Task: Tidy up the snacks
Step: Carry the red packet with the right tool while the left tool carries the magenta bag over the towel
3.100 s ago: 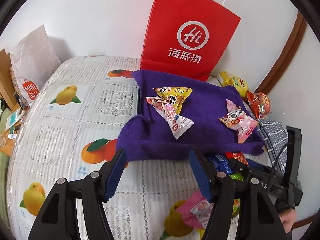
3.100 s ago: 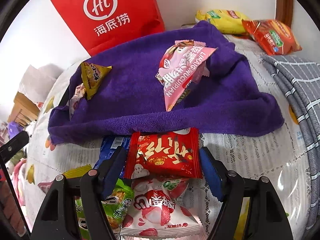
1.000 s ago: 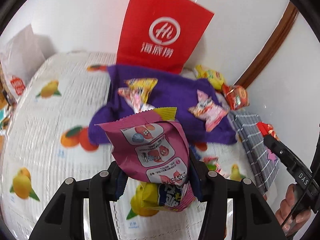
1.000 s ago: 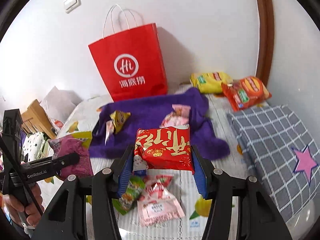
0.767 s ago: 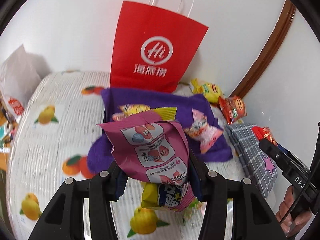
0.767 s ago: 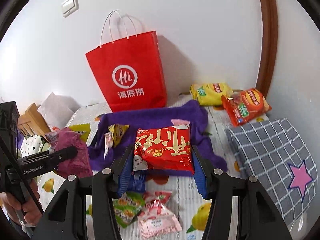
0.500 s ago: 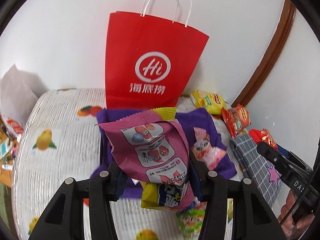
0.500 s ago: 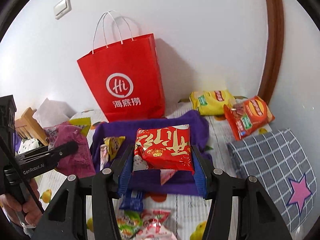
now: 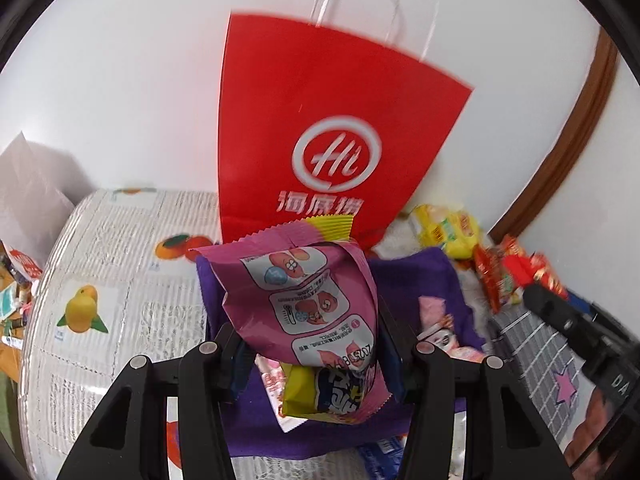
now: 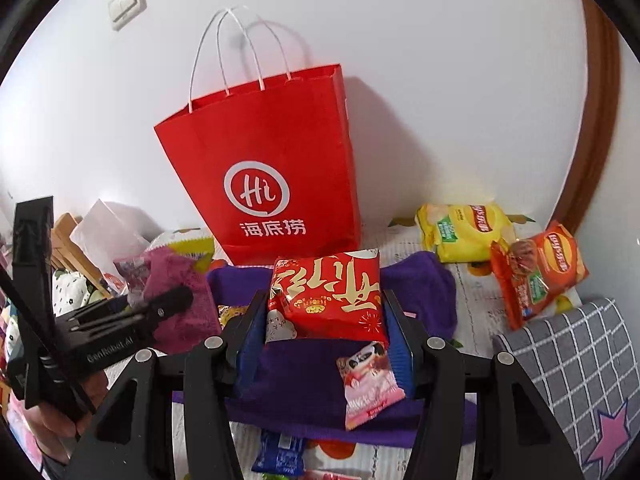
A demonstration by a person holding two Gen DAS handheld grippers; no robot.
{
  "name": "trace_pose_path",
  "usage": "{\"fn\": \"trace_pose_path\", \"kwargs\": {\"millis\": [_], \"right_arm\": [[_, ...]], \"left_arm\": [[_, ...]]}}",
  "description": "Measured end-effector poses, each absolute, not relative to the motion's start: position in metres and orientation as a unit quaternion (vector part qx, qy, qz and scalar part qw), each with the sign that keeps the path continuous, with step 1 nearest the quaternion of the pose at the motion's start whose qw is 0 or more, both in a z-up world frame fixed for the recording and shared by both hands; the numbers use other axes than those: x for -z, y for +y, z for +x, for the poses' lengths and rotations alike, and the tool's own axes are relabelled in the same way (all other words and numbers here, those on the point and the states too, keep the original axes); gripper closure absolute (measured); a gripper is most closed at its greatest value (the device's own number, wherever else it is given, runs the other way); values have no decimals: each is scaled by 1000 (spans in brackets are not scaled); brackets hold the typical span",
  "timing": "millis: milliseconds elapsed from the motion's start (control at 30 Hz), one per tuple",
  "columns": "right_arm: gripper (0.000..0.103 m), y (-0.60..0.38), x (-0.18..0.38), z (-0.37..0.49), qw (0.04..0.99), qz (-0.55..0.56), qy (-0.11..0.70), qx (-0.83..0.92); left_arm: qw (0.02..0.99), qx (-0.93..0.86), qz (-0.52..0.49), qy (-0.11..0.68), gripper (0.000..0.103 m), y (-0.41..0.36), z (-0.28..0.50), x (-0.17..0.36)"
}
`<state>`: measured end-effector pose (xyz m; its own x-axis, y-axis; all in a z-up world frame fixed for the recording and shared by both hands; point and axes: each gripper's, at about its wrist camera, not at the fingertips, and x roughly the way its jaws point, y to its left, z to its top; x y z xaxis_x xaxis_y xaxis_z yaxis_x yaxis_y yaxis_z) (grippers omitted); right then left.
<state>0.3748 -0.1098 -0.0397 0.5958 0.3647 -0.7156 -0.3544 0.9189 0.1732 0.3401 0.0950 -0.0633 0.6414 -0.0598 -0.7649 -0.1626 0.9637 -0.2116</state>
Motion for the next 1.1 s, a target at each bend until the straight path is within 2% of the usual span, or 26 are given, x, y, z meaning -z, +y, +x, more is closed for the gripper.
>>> {"fn": "trace_pose_path", "kwargs": {"millis": [333, 1100], "right_arm": [[49, -97, 63, 410, 883, 15, 426, -198], [49, -94, 106, 424, 850, -32, 488, -194]], "left_arm": [[885, -31, -138, 443, 53, 108, 351, 81], [873, -42, -140, 465, 53, 101, 357, 101]]}}
